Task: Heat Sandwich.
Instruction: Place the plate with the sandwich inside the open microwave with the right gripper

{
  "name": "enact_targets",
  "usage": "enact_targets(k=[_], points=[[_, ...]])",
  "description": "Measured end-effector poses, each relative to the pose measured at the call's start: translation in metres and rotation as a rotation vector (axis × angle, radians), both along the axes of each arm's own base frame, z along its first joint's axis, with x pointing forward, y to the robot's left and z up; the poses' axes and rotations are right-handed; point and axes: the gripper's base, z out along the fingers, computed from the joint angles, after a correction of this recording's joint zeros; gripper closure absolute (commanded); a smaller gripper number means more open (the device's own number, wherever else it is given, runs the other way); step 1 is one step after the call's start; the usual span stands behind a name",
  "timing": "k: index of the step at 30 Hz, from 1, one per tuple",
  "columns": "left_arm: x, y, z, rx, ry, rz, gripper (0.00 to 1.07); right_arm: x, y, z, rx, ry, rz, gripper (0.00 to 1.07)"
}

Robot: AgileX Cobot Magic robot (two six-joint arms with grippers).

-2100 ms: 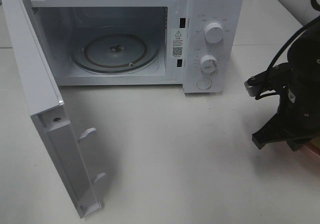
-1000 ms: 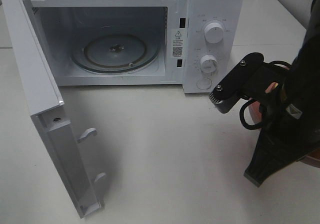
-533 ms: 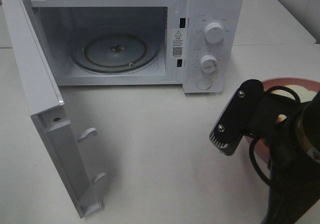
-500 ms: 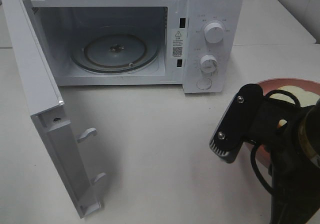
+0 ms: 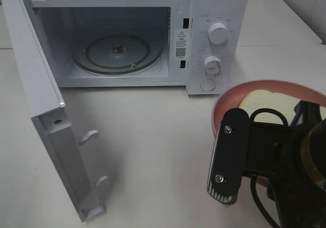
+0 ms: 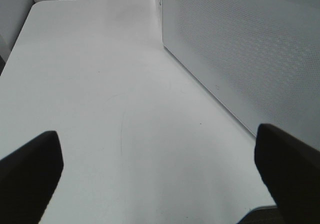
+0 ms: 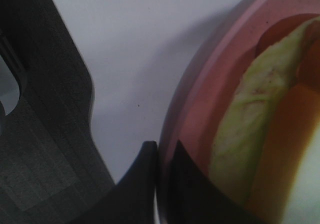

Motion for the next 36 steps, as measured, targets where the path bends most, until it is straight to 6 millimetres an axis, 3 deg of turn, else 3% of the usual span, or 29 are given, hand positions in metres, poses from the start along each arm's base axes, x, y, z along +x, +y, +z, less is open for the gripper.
enact_targets(k=[23,36], points=[[0.000,0.000,0.000,0.000,0.000,0.000,0.07,0.003,0.019,0.001,0.021,-0.033,0.476,1.03],[0.000,0.000,0.000,0.000,0.000,0.000,0.07,0.005,0.025,0.002,0.063,-0.066,0.553,1.05]])
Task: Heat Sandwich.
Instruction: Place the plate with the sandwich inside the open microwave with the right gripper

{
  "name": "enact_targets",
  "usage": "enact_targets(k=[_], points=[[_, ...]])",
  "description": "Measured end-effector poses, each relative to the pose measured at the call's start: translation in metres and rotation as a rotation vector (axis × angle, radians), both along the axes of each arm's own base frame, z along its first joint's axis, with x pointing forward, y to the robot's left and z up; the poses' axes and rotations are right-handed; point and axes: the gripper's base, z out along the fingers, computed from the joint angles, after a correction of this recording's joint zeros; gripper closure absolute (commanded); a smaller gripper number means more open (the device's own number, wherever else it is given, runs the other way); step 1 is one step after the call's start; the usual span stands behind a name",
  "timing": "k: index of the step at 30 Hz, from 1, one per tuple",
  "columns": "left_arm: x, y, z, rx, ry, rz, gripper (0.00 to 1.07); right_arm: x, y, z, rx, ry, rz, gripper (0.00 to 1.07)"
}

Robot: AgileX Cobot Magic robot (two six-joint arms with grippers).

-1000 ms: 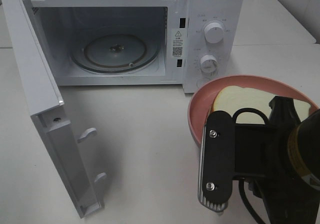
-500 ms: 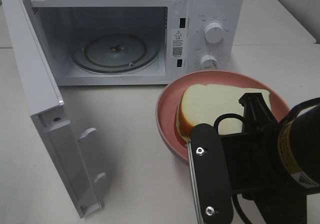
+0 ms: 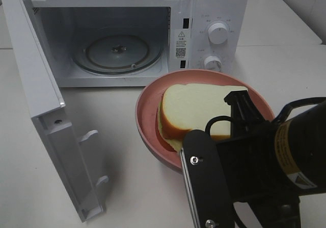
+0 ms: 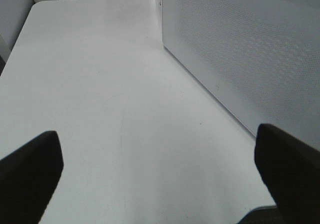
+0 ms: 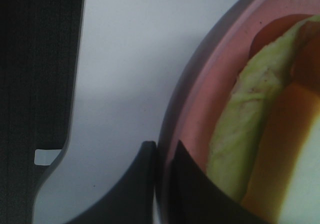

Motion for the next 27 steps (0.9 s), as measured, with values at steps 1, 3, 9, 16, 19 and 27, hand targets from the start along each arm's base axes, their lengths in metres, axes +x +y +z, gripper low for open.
enact_targets(k=[1,3,9,16,19,27], points=[[0.000,0.000,0.000,0.000,0.000,0.000,0.07,0.000,0.000,0.000,0.002,0.000,0.001,1.07],[0.000,0.000,0.000,0.000,0.000,0.000,0.07,0.000,0.000,0.000,0.000,-0.002,0.007,1.07],[0.000,0.000,0.000,0.000,0.000,0.000,0.07,0.006,-0.004,0.000,-0.038,-0.016,0.061,1.07],[0.000,0.000,0.000,0.000,0.000,0.000,0.07,0.018,-0.012,0.000,-0.092,-0.024,0.119,1.07],[0.000,0.000,0.000,0.000,0.000,0.000,0.07,0.022,-0.017,-0.002,-0.118,-0.001,0.196,1.07],[0.000,0.000,0.000,0.000,0.000,0.000,0.07,0.030,-0.025,-0.004,-0.134,0.053,0.337,1.07]])
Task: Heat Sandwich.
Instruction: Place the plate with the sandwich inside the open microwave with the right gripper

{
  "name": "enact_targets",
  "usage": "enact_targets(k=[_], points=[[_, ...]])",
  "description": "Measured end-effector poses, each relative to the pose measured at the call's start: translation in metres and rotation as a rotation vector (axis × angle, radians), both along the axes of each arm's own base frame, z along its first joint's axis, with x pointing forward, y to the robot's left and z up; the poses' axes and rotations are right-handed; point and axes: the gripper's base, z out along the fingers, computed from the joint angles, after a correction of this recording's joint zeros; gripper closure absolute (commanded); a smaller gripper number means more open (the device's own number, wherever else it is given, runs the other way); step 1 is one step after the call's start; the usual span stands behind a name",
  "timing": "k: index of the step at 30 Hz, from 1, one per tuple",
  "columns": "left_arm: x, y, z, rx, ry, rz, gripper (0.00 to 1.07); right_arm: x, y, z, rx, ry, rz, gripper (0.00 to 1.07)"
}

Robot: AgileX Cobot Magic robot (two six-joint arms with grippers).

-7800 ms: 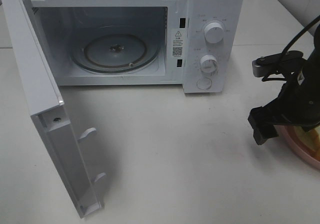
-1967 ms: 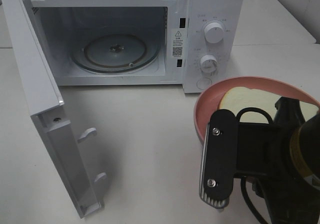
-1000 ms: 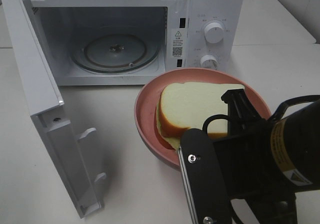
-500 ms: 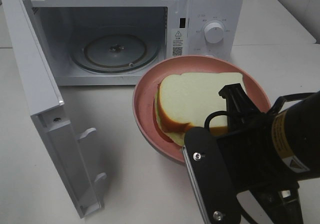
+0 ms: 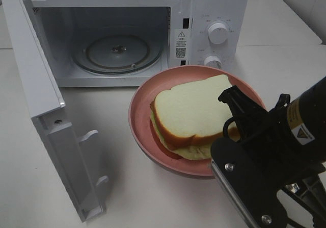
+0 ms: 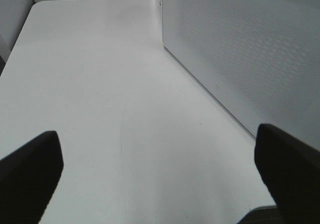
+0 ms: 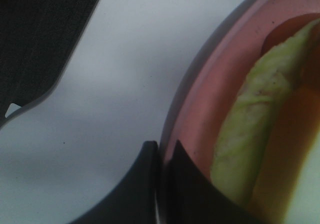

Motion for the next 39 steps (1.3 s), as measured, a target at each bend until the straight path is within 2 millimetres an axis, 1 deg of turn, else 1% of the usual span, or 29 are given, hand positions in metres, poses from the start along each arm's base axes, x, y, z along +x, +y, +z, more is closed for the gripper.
enact_targets(k=[3,7,10,13,19,26,27,29,32,33,36,38,39], points=[[0.000,0.000,0.000,0.000,0.000,0.000,0.07,0.004,-0.003,-0.001,-0.003,0.001,0.017,1.07],[0.000,0.000,0.000,0.000,0.000,0.000,0.07,0.011,-0.005,-0.008,-0.039,0.015,0.036,1.07],[0.000,0.000,0.000,0.000,0.000,0.000,0.07,0.014,-0.003,-0.016,-0.061,0.049,0.049,1.07],[0.000,0.000,0.000,0.000,0.000,0.000,0.07,0.015,0.000,-0.018,-0.064,0.070,0.054,1.07],[0.000,0.000,0.000,0.000,0.000,0.000,0.07,0.026,0.015,-0.015,-0.052,0.084,0.079,1.07],[0.000,0.000,0.000,0.000,0.000,0.000,0.07,0.037,0.026,-0.014,-0.071,0.099,0.090,1.07],[0.000,0.000,0.000,0.000,0.000,0.000,0.07,0.042,0.030,-0.012,-0.066,0.103,0.085,1.07],[0.000,0.000,0.000,0.000,0.000,0.000,0.07,0.045,0.031,-0.011,-0.063,0.109,0.080,1.07],[0.000,0.000,0.000,0.000,0.000,0.000,0.07,0.060,0.033,-0.008,-0.038,0.130,0.042,1.07],[0.000,0.000,0.000,0.000,0.000,0.000,0.07,0.060,0.033,-0.008,-0.038,0.130,0.042,1.07],[0.000,0.000,0.000,0.000,0.000,0.000,0.07,0.070,0.037,-0.008,-0.026,0.147,0.021,1.07],[0.000,0.000,0.000,0.000,0.000,0.000,0.07,0.072,0.038,-0.008,-0.026,0.150,0.022,1.07],[0.000,0.000,0.000,0.000,0.000,0.000,0.07,0.076,0.042,-0.009,-0.019,0.153,0.020,1.07]])
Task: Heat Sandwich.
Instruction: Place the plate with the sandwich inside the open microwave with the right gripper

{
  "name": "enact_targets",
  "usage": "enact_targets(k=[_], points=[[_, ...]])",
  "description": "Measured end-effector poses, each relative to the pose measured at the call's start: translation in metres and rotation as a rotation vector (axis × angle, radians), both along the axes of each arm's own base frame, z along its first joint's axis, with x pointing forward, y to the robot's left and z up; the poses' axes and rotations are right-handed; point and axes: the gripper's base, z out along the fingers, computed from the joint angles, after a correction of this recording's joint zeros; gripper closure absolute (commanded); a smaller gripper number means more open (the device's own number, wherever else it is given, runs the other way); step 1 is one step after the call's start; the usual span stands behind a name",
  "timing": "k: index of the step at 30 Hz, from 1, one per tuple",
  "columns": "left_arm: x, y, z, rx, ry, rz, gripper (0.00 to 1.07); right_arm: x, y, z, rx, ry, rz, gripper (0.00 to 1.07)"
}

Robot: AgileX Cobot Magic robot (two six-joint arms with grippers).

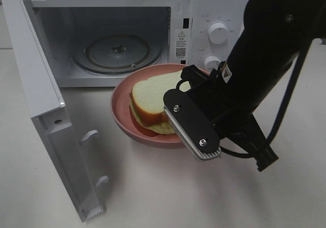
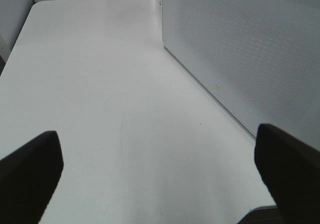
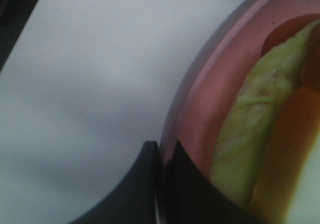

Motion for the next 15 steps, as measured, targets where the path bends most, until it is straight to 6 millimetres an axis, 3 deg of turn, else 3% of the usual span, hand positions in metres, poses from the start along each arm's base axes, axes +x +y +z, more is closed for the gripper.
enact_targets(k=[15], points=[[0.000,0.000,0.000,0.000,0.000,0.000,0.07,0.019,0.018,-0.002,0.033,-0.040,0.012,1.07]])
